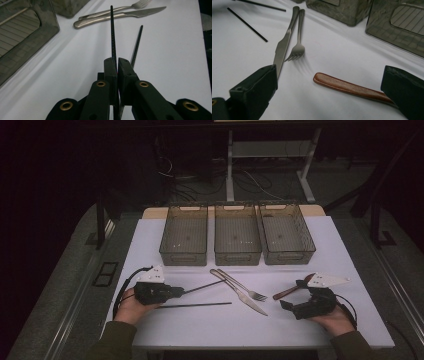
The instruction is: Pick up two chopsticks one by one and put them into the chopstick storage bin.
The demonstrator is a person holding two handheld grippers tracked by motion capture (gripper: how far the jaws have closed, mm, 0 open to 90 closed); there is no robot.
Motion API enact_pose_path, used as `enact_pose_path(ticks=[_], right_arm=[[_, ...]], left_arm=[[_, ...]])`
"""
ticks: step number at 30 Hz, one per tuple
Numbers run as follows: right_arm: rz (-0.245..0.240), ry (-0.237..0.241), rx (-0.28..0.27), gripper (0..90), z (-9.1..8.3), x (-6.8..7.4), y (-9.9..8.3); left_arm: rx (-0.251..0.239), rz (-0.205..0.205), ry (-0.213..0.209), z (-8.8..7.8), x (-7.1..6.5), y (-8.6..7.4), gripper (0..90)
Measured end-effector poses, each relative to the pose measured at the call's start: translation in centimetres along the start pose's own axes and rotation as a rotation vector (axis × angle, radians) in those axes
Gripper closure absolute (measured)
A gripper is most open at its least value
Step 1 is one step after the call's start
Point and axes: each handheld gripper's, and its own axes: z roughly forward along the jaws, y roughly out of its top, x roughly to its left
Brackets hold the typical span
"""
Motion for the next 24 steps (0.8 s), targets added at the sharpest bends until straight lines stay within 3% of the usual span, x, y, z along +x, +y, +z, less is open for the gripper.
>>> enact_pose_path(ticks=[13,17,24], right_arm=[[-0.009,-0.048,-0.003,0.4,-1.3,0.0,-0.7],[-0.046,-0.053,0.011,0.4,-1.1,0.6,-0.6],[-0.047,-0.051,0.011,0.4,-1.0,0.7,-0.6]], left_arm=[[-0.082,-0.049,0.023,-0.4,-0.3,1.4,85.3],[-0.088,-0.071,0.056,-0.4,-0.3,1.9,85.3],[-0.114,-0.093,0.094,-0.6,-0.2,2.6,85.3]])
